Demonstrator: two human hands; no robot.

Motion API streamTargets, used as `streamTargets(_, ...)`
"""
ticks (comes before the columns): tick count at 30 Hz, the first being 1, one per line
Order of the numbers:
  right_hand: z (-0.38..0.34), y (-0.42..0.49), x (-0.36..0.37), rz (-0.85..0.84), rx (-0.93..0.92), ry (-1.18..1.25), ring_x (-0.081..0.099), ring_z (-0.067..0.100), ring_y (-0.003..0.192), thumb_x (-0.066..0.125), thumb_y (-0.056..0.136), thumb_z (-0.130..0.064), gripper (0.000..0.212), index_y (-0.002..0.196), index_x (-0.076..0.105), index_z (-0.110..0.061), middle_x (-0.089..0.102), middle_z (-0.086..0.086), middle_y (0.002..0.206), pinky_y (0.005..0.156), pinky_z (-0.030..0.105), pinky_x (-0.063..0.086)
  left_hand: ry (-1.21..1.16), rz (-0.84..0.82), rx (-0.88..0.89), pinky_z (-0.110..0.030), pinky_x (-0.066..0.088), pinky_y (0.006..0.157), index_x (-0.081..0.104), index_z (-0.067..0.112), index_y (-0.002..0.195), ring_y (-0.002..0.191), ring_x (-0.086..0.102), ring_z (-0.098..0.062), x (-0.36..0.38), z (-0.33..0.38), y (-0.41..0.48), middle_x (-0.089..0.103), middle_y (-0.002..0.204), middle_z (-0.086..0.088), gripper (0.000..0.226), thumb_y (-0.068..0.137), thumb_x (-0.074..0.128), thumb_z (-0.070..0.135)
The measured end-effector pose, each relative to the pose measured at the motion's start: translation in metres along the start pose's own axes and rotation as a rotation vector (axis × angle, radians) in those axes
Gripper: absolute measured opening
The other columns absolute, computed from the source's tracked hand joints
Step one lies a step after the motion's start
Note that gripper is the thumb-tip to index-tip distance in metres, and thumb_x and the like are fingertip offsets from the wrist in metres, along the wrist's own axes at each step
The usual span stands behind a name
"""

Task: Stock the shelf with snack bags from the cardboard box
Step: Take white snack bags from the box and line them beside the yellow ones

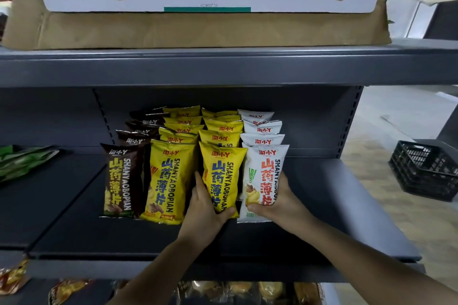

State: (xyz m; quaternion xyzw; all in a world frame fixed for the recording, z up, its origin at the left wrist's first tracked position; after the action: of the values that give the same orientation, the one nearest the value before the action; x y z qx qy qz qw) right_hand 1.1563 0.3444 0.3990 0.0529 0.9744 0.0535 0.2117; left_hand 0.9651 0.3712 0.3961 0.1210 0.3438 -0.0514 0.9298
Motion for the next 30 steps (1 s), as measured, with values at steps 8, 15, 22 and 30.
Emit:
streamTargets(8, 0.000, -0.013, -0.001, 0.125, 0.024, -0.139, 0.059, -0.006, 0.099, 0.079, 0.064, -0.052, 0.076, 0.123, 0.032, -0.048, 0.059, -0.026, 0.111, 0.081, 0.029, 0.050, 0.106, 0.066, 0.010, -0.033, 0.024, 0.114, -0.015, 0.008, 0.148, 0.144, 0.013, -0.023, -0.002, 0.009, -0.007, 0.009, 0.155, -0.009, 0.112, 0.081, 0.066, 0.046)
streamTargets(15, 0.000, -0.008, -0.002, 0.119, -0.021, -0.137, 0.059, -0.002, 0.099, 0.079, 0.055, -0.055, 0.075, 0.118, 0.048, -0.031, 0.057, -0.019, 0.107, 0.080, 0.029, 0.053, 0.081, 0.192, 0.014, -0.037, 0.023, 0.114, 0.007, -0.001, 0.148, 0.142, 0.019, -0.030, -0.005, 0.016, -0.029, 0.021, 0.150, -0.017, 0.086, 0.089, 0.062, 0.028)
streamTargets(22, 0.021, 0.004, -0.010, 0.024, -0.030, -0.168, 0.063, 0.016, 0.106, 0.075, 0.051, -0.075, 0.088, 0.117, 0.053, -0.021, 0.065, -0.002, 0.111, 0.088, 0.037, 0.054, 0.173, 0.309, 0.059, -0.044, 0.030, 0.110, 0.035, -0.007, 0.138, 0.129, 0.037, -0.040, 0.000, 0.017, -0.077, 0.040, 0.136, -0.025, 0.055, 0.084, 0.045, -0.007)
streamTargets(30, -0.008, -0.076, -0.049, -0.092, -0.048, -0.331, 0.056, 0.020, 0.112, 0.049, 0.097, -0.022, 0.028, 0.121, 0.057, -0.009, 0.060, 0.006, 0.123, 0.084, 0.026, 0.044, 0.301, 0.344, 0.129, -0.049, 0.040, 0.099, 0.052, -0.009, 0.120, 0.114, 0.047, -0.044, 0.035, 0.045, -0.140, 0.053, 0.120, -0.027, 0.044, 0.077, 0.048, -0.015)
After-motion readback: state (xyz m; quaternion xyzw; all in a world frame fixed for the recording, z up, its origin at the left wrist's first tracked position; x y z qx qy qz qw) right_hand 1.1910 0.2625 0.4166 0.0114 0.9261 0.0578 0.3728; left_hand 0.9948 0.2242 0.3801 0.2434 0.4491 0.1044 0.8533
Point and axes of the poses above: each hand's wrist, its own y-axis towards the middle knuckle, its own x-axis out of the palm, z = x × y, the point moved 5 cm from there along y, towards the middle knuckle
